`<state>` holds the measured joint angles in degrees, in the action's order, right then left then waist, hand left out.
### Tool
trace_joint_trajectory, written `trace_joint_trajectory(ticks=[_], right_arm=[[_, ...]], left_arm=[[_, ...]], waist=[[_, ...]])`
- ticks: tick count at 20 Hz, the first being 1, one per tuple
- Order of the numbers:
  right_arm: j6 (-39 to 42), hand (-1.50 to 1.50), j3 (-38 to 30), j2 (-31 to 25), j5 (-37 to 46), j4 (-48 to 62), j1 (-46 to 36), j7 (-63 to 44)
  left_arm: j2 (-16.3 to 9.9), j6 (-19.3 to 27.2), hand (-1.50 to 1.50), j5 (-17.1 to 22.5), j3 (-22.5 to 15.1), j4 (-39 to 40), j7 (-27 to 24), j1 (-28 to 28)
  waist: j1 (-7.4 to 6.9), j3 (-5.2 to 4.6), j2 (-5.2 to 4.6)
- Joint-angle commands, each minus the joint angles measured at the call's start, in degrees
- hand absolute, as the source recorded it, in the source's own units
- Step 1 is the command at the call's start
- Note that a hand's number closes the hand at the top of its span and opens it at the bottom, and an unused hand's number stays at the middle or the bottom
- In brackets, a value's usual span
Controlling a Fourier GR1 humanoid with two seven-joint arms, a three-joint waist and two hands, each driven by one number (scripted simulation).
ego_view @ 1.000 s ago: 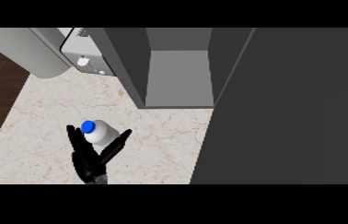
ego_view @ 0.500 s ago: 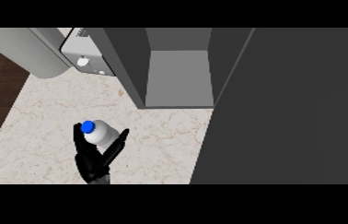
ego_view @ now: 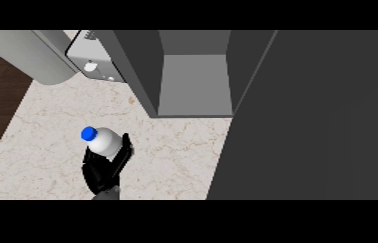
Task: Pick up the bottled water, place it into the cabinet and close the cabinet
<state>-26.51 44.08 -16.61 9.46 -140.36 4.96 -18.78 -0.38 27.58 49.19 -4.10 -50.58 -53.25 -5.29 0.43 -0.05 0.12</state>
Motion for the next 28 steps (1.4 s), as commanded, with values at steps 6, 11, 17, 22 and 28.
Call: trace_joint_trajectory(ticks=[6, 11, 17, 22, 28], right_arm=[[-0.3, -1.50, 2.1, -2.5, 5.2, -6.8, 3.4, 0.0], [0.0, -1.50, -1.0, -1.8, 1.2, 0.2, -1.1, 1.9], [-1.8, -1.50, 4.4, -3.3, 7.1, -8.2, 2.2, -2.7], [-2.6, -1.50, 2.5, -1.5, 6.1, -4.6, -0.4, -2.1], [-1.5, -1.50, 0.2, -4.4, 0.2, -0.1, 2.2, 6.1]], left_arm=[[0.2, -6.4, 1.50, -1.6, -1.1, 2.2, -3.8, -1.9], [-9.5, -23.5, 1.50, -9.4, -14.6, 3.0, 6.3, -2.5], [-10.4, -25.1, 1.50, -11.9, -15.0, -1.1, 5.9, -3.0], [-13.2, -25.8, 1.50, -11.5, -15.3, -9.4, 14.9, -2.5], [-11.5, -22.0, 1.50, -11.7, -17.1, -21.2, 21.5, 1.1]], waist=[[0.32, 0.01, 0.09], [0.96, -0.03, -0.02], [0.40, 0.01, 0.24], [-0.19, 0.05, 0.15], [-0.43, 0.13, 0.05]])
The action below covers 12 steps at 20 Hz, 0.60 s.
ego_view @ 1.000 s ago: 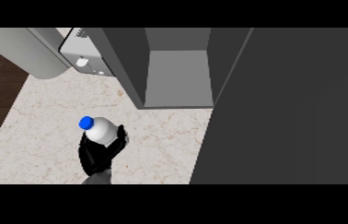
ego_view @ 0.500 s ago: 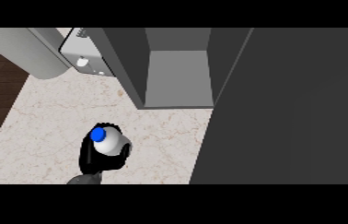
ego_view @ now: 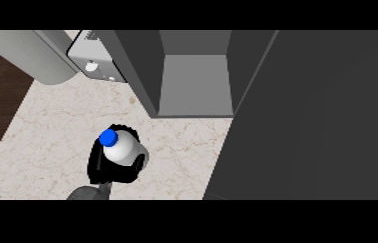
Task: Pick up the bottled water, place it into the cabinet and close the cabinet
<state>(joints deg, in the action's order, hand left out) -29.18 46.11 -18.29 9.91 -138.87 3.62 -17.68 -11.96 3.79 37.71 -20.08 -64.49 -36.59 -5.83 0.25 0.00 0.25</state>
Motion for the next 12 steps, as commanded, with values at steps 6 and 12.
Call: trace_joint_trajectory(ticks=[6, 12], right_arm=[[-0.5, -1.50, 3.2, -0.9, 8.2, -10.3, -0.6, -8.9], [-0.3, -1.50, 0.8, -2.7, 3.8, -6.9, 3.0, -0.5]], left_arm=[[2.6, 8.7, 1.50, -5.2, -2.1, -11.0, 5.8, -1.3], [5.7, 15.6, 1.50, -8.8, -3.3, -17.0, 13.8, -6.0]], waist=[[0.37, -0.08, 0.07], [0.33, 0.01, -0.09]])
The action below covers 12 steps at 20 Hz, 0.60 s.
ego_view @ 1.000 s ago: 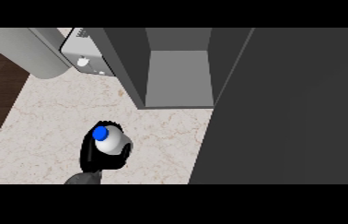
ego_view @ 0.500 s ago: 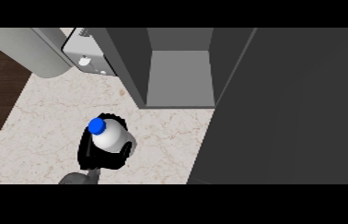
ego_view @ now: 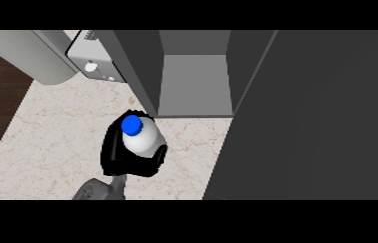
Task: Pick up the bottled water, place it into the cabinet and close the cabinet
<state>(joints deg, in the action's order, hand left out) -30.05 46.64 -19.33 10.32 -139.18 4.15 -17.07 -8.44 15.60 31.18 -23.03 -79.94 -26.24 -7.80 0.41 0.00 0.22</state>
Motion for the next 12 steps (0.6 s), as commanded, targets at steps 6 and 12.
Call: trace_joint_trajectory(ticks=[6, 12], right_arm=[[-0.2, -1.50, 3.3, -2.8, 5.8, -6.7, 5.7, 1.3], [2.4, -1.50, -5.2, -4.3, -1.8, -8.7, 2.7, -1.0]], left_arm=[[5.8, 6.6, 1.50, -5.4, 0.4, 2.4, 7.4, -10.3], [6.7, 8.7, 1.50, -8.2, 4.1, 3.8, 9.5, -16.7]], waist=[[0.62, 0.01, -0.04], [0.23, 0.01, -0.23]])
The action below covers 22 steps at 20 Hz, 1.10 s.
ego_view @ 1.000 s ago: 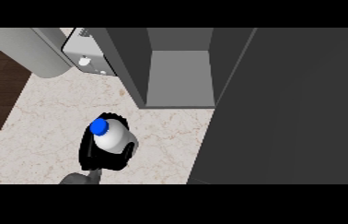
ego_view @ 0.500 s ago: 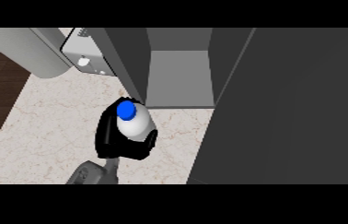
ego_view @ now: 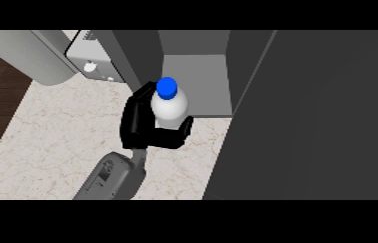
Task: Pick up the bottled water, place it into the cabinet and close the cabinet
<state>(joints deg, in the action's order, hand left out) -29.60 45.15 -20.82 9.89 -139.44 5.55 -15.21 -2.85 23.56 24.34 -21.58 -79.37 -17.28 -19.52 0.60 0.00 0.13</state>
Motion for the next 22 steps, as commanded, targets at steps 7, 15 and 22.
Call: trace_joint_trajectory(ticks=[7, 15, 22], right_arm=[[-0.7, -1.50, 2.5, 0.8, 5.1, -7.0, 0.1, -4.6], [-0.1, -1.50, 3.2, -3.1, 3.3, -10.1, 3.4, -2.2], [-0.7, -1.50, 3.5, -0.2, 2.9, -6.2, 0.9, -2.3]], left_arm=[[1.7, 5.9, 1.50, -6.2, 4.4, 8.2, 7.6, -15.3], [2.8, 5.5, 1.50, -8.5, 9.5, 25.2, 3.5, -24.5], [2.8, 6.6, 1.50, -8.8, 14.8, 42.0, -0.6, -34.8]], waist=[[0.18, -0.04, 0.01], [0.96, -0.03, -0.10], [1.42, -0.06, -0.47]])
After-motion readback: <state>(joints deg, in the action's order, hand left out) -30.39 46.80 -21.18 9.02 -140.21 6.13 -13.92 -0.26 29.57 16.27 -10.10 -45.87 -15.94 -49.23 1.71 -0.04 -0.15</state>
